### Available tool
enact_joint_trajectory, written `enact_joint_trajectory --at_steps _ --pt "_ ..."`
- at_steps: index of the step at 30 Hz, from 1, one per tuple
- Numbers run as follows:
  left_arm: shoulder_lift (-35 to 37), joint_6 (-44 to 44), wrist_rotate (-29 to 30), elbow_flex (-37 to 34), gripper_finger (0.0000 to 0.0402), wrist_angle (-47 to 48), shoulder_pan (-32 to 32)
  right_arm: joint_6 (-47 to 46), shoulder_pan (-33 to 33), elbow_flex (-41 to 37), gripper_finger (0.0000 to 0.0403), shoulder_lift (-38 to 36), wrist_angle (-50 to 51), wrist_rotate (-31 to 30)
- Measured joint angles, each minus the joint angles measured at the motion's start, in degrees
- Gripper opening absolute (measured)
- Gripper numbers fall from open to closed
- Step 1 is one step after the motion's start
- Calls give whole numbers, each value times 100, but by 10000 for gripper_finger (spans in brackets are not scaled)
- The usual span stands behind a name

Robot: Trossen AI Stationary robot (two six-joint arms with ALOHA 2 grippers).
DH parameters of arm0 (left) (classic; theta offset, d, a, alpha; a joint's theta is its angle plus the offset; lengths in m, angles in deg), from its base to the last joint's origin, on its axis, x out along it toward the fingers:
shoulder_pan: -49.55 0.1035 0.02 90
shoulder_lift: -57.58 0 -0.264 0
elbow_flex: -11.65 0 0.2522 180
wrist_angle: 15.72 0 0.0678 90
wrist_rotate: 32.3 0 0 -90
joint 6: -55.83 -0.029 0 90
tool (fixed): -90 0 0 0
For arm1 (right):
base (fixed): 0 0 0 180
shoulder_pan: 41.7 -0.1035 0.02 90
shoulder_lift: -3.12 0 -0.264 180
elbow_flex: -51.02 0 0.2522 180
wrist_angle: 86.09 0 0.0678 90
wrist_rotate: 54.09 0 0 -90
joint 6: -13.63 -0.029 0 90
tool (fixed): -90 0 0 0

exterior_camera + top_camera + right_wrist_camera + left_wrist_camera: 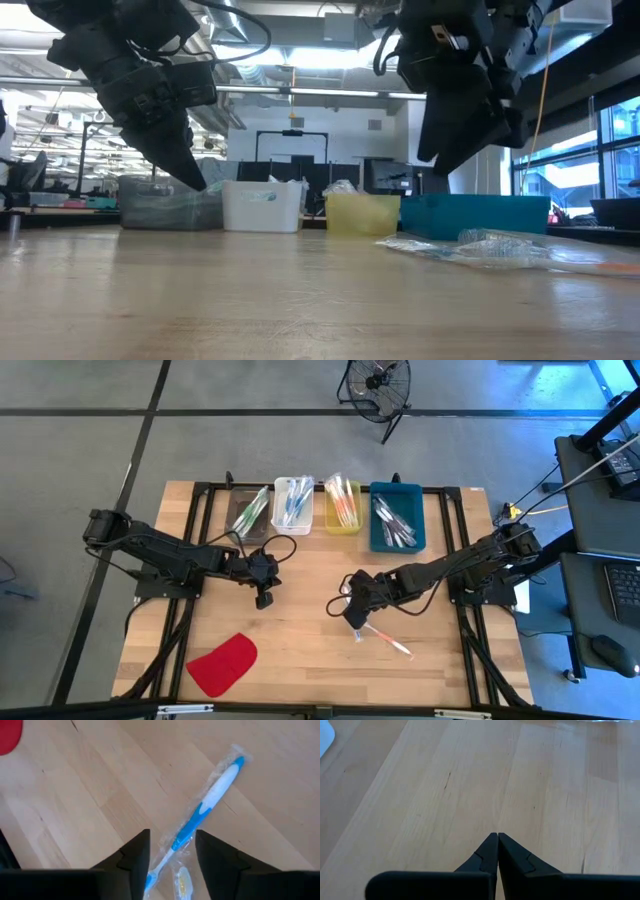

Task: Pick & Place Toothbrushes
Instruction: Put the blue toothbrush into the white bin

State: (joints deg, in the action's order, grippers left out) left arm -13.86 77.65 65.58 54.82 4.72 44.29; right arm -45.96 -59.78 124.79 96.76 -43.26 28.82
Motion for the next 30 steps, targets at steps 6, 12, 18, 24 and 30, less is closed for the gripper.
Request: enact_joint_trajectory --at_steps 6,12,18,24,30 --pt "-1 0 11 0 4 0 0 -3 3 0 186 4 -51 -103" --pt "0 -2 13 0 4 0 0 -20 3 0 196 4 -53 -287" --pt "-1 -2 15 0 4 0 0 -102 3 0 190 189 -79 -351" --pt "0 -2 15 0 4 -4 0 -132 39 -6 176 508 -265 -258" --pt "0 0 15 0 4 -5 -1 -131 86 -4 171 782 -482 -178"
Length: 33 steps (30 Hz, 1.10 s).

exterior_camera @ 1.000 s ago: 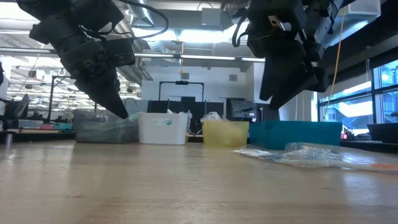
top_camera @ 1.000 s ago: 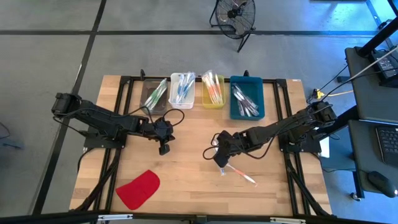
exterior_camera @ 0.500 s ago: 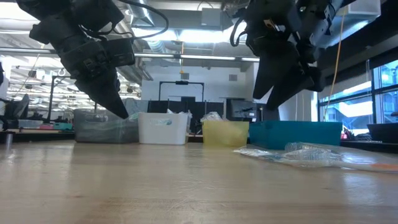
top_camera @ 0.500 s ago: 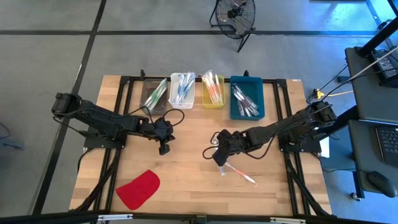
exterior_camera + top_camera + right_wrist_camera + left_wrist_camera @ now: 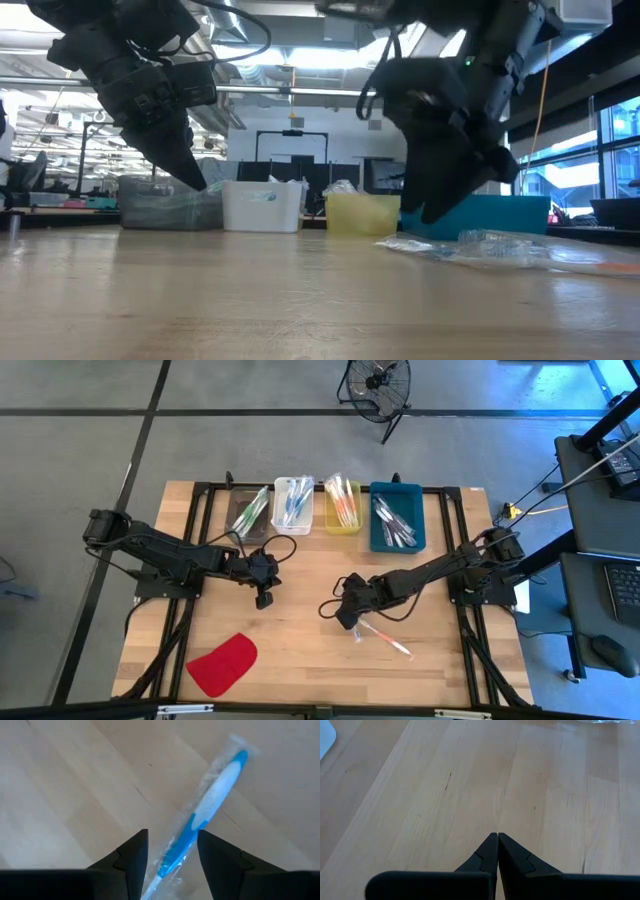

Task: Pick & Place Toothbrushes
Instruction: Put the blue toothbrush into the white bin

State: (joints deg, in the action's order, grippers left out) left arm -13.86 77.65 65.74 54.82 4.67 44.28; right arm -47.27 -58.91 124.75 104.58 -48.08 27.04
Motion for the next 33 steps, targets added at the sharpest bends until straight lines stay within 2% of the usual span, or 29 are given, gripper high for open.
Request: enact_joint_trajectory --at_steps 10,15,22,33 --pt "0 0 0 0 4 -4 1 -184 16 0 192 383 43 79" --pt "0 0 2 0 4 -12 1 -448 24 15 188 482 62 29" --pt "0 0 -1 0 4 -8 1 -1077 53 15 142 497 148 -287" --pt "0 -2 -7 0 4 1 1 -1238 212 1 47 520 176 -650"
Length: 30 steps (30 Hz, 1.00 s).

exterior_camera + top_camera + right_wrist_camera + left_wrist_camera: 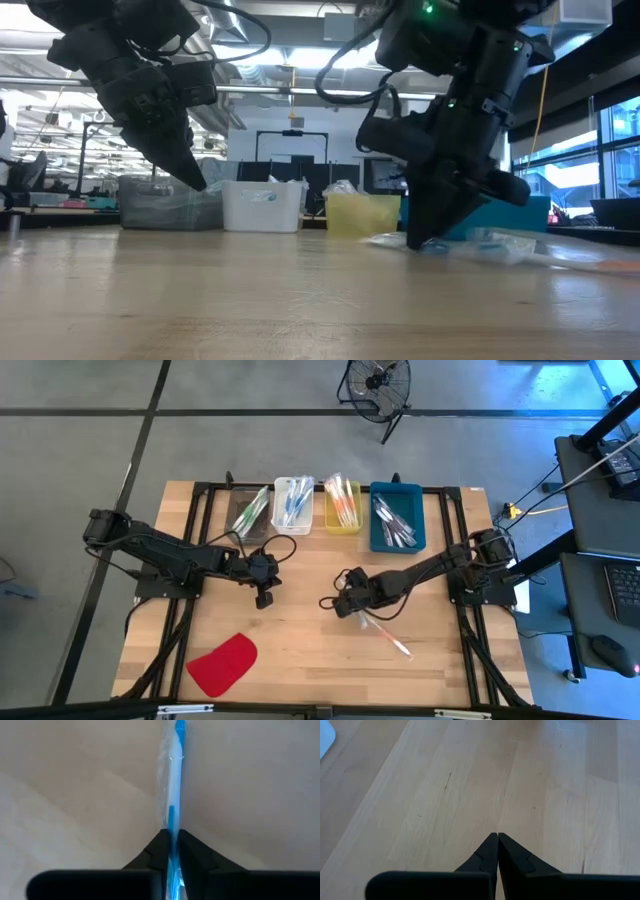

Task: Pick & Place Toothbrushes
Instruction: Put the blue toothbrush into the white bin

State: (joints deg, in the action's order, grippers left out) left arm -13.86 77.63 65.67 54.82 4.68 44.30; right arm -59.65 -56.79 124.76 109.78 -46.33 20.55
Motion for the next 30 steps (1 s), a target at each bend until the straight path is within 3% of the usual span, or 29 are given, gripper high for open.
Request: enact_joint_trajectory --at_steps 6,20,30 --pt "0 -2 -7 0 4 4 0 43 114 -3 19 5 -96 -112" --pt "0 -2 -11 0 9 15 -2 982 231 -3 13 -108 -177 -284" --pt "0 -197 -37 0 76 -14 -2 1745 372 -3 13 -572 -101 -659"
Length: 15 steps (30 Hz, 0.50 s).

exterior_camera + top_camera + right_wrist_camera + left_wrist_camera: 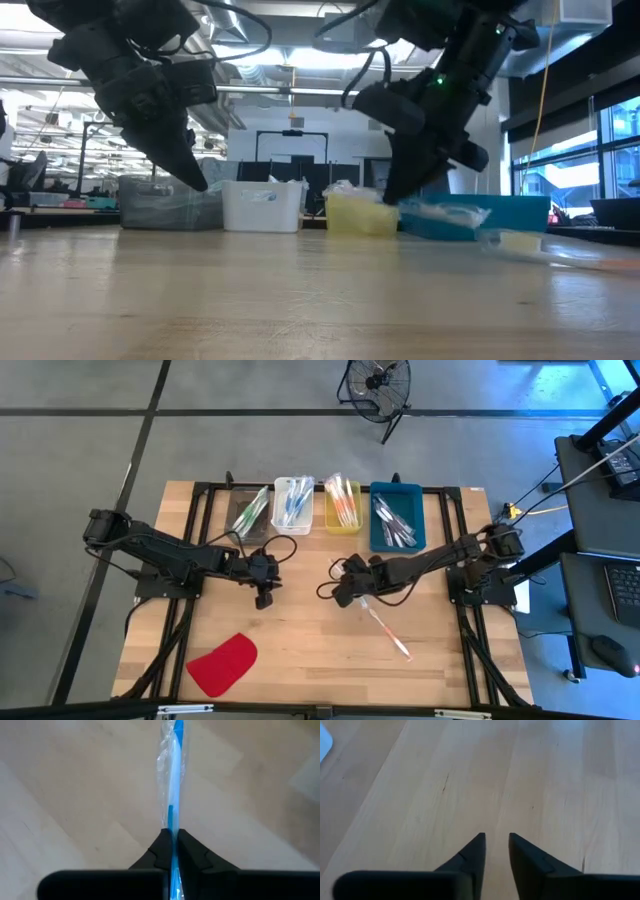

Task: Pick & Place Toothbrushes
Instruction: Put the blue toothbrush into the white bin

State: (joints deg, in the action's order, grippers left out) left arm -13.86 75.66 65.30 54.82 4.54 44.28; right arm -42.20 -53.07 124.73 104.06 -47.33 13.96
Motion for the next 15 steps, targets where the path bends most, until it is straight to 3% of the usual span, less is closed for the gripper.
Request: enact_joint_trajectory --at_steps 9,15 --pt "0 128 545 0 171 -276 2 496 50 2 13 -325 266 -333" --pt "0 146 643 0 205 -450 2 660 48 2 13 -564 841 -792"
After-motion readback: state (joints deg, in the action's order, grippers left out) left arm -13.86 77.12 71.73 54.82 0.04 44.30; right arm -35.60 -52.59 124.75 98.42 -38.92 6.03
